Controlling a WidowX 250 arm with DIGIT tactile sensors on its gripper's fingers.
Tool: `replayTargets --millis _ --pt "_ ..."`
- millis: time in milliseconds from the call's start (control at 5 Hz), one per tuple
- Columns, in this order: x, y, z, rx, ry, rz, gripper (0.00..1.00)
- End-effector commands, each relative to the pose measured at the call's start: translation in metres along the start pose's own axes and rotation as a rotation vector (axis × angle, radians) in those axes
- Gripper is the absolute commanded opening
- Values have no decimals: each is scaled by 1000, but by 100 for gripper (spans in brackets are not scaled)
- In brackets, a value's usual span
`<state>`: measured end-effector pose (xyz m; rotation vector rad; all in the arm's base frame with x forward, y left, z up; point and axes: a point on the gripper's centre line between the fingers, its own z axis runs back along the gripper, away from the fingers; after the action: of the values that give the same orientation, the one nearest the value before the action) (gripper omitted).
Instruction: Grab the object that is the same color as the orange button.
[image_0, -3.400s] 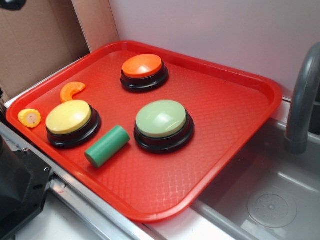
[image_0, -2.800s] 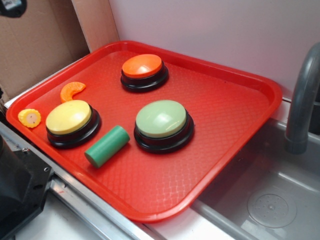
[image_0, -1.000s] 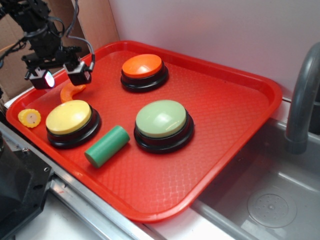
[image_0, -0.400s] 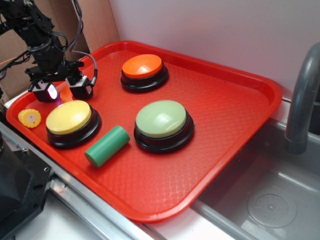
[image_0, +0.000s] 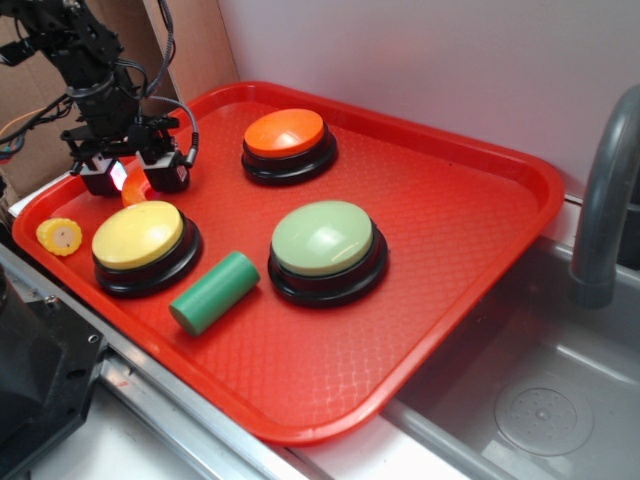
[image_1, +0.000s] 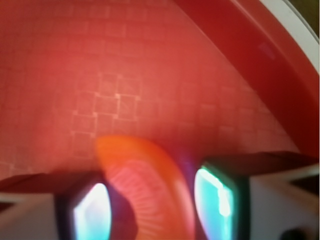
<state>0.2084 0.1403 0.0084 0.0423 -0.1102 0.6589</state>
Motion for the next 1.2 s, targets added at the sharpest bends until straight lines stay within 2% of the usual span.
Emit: replayTargets --millis 0,400,800,1000 --pt "-8 6 -3 4 14 0 0" --pt "-6 7 5 8 -7 10 0" --pt "5 -12 76 -17 -102 48 0" --pt "3 -24 112 -57 -121 7 0"
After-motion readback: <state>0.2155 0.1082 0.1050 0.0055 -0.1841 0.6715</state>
